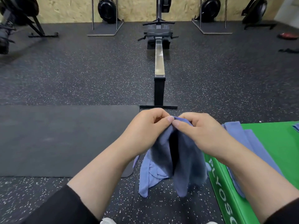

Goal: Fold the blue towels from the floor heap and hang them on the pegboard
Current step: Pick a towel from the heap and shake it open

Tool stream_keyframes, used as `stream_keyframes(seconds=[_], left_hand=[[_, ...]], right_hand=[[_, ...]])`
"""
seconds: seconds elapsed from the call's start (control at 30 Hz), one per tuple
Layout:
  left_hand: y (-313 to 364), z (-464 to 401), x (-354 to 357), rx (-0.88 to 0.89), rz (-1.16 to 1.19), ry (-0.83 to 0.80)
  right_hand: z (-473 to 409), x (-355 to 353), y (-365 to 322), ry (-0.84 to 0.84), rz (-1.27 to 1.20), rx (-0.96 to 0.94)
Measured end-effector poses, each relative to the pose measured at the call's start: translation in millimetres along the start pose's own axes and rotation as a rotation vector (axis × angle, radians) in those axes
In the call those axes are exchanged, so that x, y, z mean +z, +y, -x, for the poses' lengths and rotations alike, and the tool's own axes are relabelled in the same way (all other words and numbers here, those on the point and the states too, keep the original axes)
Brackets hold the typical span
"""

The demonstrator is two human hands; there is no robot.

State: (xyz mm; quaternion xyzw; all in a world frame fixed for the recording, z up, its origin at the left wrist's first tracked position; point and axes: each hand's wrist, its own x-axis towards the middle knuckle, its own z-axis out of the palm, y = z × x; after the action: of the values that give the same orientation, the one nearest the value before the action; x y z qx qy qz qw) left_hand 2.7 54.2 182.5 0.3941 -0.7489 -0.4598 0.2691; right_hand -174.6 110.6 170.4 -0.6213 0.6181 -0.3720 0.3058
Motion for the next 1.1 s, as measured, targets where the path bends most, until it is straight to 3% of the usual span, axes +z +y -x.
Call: stream_keyframes(seconds=[0.2, 0.53, 0.67, 0.9, 1.0, 1.1], left_hand=[[-12, 0, -18, -0.108, -0.346, -0.066], [-25, -6, -34, -0.270, -0.366, 0.178], [-21, -4, -30, -0.188, -0.135, 0.197], [-5, -3, -16, -0.086, 0.070, 0.194], [-7, -3, -16, -0.142, 0.160, 0.222], [-10, -1, -14, -0.206, 0.299, 0.101]], right_hand=[[-5, -13, 10, 0.269, -0.061, 0.054], [-7, -19, 22, 0.438, -0.070, 0.136], [-5, -20, 18, 0.381, -0.025, 0.131], [-4, -8, 17, 0.028, 0.239, 0.119], [-4, -10, 16, 0.083, 0.263, 0.101], [-5, -13, 15, 0.170, 0.200, 0.112]])
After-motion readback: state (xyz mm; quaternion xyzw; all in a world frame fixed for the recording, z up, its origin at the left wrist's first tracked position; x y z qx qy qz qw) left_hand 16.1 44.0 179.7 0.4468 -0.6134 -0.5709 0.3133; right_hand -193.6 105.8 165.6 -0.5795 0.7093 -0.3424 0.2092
